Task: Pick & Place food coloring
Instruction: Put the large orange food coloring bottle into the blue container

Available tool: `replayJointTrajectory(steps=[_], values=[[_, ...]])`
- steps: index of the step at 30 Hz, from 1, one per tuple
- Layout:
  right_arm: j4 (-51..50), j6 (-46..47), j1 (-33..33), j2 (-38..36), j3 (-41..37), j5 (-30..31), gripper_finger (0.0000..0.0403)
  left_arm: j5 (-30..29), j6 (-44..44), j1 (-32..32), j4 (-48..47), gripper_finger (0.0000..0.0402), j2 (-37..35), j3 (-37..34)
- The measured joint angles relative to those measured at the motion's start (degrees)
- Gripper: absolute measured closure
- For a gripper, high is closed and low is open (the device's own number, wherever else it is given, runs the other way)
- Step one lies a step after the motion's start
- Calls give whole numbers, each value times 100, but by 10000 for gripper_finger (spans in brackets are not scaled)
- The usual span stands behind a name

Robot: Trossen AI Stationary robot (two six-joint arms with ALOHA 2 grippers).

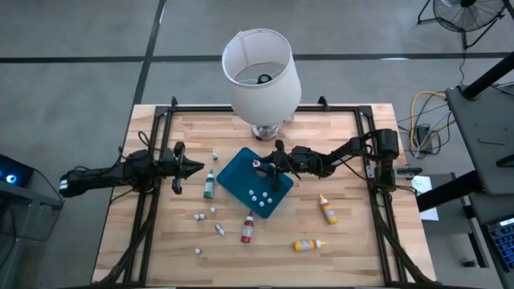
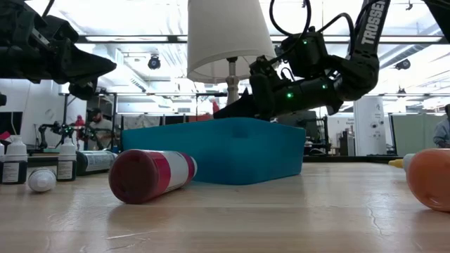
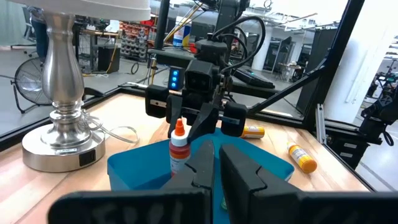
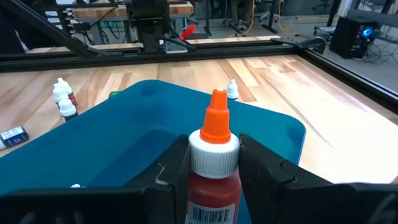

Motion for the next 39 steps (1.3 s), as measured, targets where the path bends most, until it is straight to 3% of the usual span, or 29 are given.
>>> replayJointTrajectory(steps=[33, 39], values=[[728, 16, -11, -9, -333, 4, 301, -1, -1, 2, 0, 402, -1, 0], [1298, 317, 5, 385, -329, 3, 301, 0, -1, 0, 0, 402, 0, 0]])
